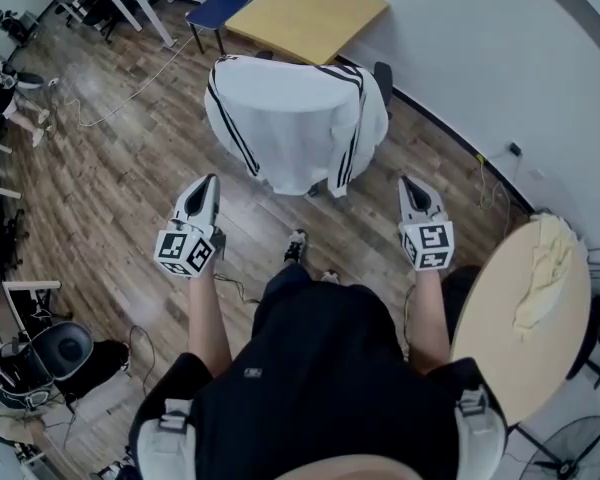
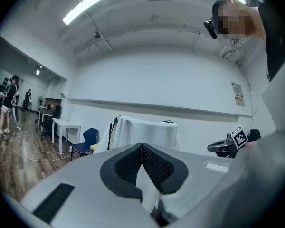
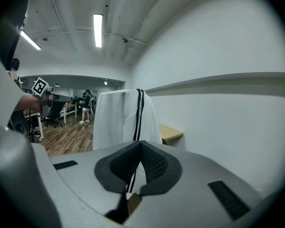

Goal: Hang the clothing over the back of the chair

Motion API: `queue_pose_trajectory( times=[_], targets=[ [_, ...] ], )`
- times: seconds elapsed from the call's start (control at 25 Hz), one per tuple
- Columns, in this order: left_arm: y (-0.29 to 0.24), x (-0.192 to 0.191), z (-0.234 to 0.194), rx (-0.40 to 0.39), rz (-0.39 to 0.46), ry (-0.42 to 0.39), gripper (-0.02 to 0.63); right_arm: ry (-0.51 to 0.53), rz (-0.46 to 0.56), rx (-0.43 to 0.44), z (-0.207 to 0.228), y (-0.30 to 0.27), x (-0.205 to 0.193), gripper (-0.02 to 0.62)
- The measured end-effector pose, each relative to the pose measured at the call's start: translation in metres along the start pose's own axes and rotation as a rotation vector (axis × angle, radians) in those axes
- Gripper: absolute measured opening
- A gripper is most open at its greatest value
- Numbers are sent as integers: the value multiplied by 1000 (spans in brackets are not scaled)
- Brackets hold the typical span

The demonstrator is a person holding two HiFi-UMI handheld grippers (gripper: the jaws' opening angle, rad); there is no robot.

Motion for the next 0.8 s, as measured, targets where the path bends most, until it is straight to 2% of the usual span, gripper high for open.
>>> queue_pose_trajectory(
  times=[0.32,0.8],
  targets=[
    [43,-6,21,34,-8,-11,3,-2,-17,46,-26,27,-19,-5],
    [87,-7,26,86,-5,-21,3,-14,-38,81,-49,40,-26,-5]
  ],
)
Point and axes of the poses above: the fingertips, and each gripper's own axes: y backward along the fingers, z to its right, x out of its top, the point moved 1 cm from there along y, backward along the fingers, and after that the axes turned 3 degrees about z, right-handed, at the moved point
